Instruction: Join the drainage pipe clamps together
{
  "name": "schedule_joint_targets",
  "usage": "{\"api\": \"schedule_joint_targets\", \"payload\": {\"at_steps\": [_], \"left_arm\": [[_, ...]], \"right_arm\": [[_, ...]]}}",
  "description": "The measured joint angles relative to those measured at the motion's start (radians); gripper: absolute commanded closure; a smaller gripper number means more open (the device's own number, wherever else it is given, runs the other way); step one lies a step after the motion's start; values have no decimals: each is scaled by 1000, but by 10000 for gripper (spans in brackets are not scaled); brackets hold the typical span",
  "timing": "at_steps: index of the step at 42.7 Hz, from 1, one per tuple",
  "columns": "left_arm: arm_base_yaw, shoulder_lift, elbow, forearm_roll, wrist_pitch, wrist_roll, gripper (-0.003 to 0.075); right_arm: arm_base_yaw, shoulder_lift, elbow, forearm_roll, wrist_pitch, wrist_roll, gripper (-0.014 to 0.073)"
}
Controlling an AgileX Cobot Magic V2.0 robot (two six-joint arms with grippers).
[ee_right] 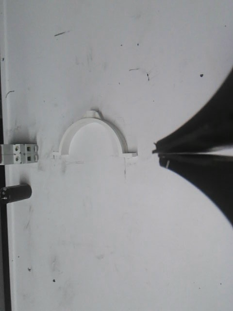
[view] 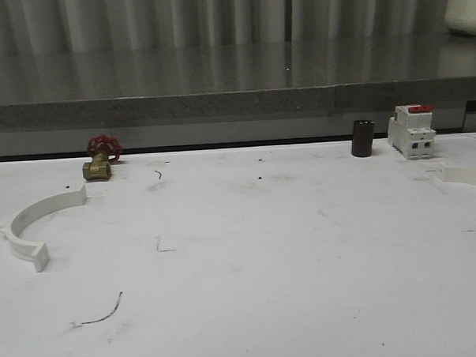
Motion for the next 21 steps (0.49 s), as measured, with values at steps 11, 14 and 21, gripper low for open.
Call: {"api": "schedule_joint_targets", "payload": {"at_steps": [11, 14, 21], "left_arm": [[0, 0, 10, 0, -7, 0, 161], [0, 2, 23, -2, -16, 0, 158], [-42, 53, 13, -15, -17, 0, 158]], "right_arm": [[0, 7, 0, 0, 25, 0, 171], [0, 7, 0, 0, 25, 0, 171], [0, 7, 0, 0, 25, 0, 171]]}}
